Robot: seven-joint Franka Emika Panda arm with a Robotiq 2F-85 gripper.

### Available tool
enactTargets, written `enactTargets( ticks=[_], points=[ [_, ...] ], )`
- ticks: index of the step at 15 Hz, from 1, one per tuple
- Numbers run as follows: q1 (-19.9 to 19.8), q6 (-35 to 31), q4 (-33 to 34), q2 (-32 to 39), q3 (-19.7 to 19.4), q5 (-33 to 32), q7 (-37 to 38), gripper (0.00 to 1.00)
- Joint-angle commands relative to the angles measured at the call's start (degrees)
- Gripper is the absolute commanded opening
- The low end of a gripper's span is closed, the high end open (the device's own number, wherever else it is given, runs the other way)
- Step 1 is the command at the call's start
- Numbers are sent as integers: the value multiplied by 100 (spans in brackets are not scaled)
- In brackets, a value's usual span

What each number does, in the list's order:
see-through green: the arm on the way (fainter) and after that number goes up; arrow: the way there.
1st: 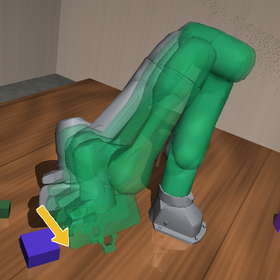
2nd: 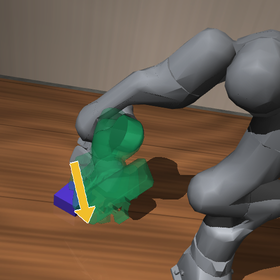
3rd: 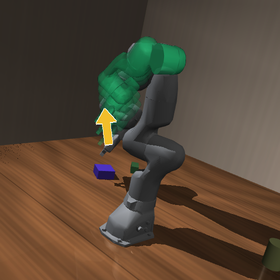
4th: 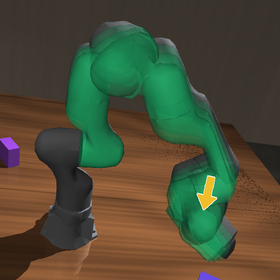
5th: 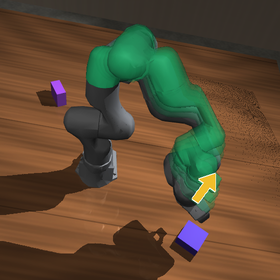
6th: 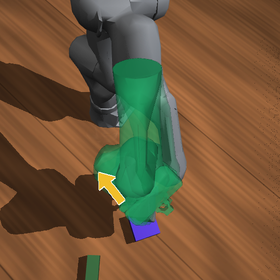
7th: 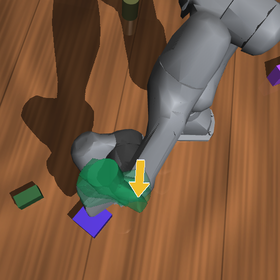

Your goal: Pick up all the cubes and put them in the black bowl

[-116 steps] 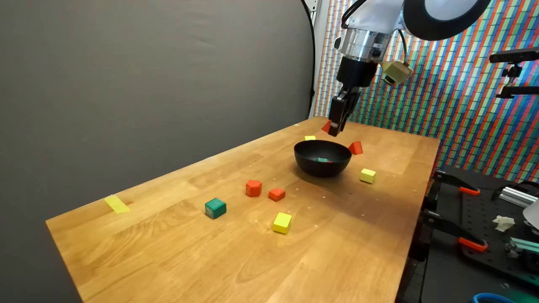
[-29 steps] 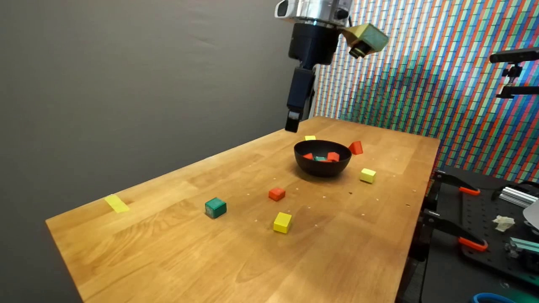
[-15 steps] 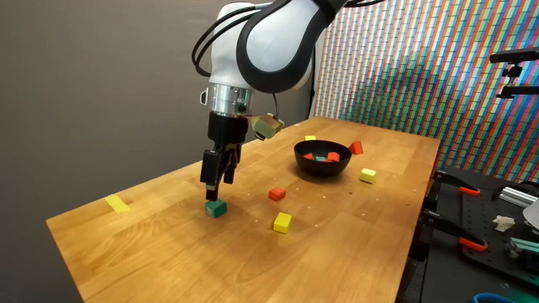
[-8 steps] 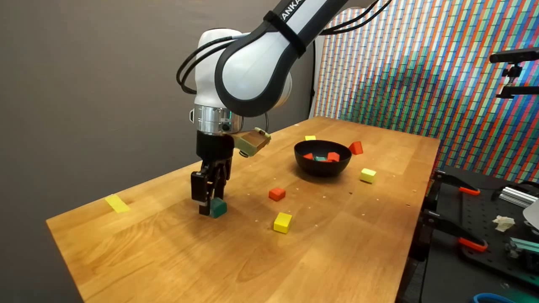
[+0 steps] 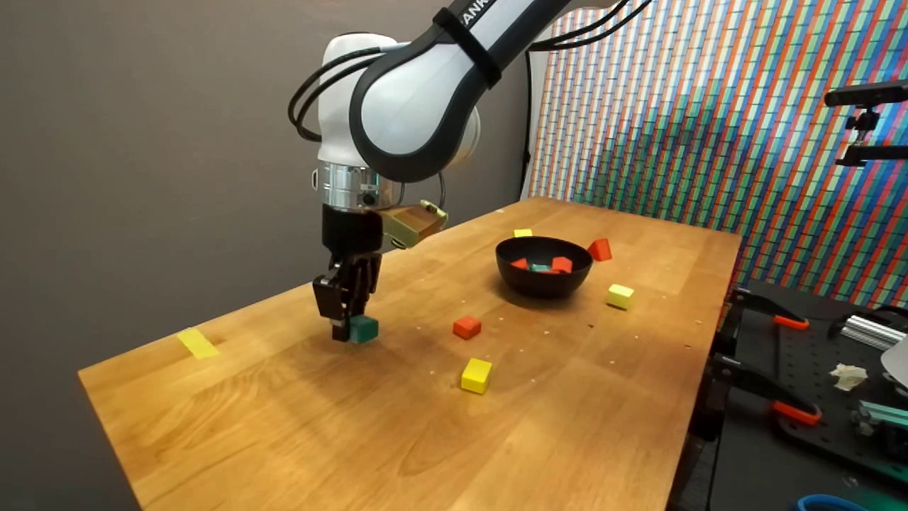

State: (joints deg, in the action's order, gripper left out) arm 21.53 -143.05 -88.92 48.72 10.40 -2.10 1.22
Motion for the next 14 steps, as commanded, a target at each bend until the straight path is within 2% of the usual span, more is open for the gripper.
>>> enactTargets(
  ticks=[1, 4, 8, 11, 14],
  points=[
    [-153, 152, -803, -1094, -44, -99, -10, 16],
    [11, -236, -1525, -1808, -672, -615, 617, 16],
    [-117, -358, -2629, -2750, -1277, -1083, 1616, 16],
    [-306, -439, -3510, -3321, -1659, -1490, 2331, 16],
    [-678, -716, -4471, -3771, -1845, -1659, 2737, 16]
  ],
)
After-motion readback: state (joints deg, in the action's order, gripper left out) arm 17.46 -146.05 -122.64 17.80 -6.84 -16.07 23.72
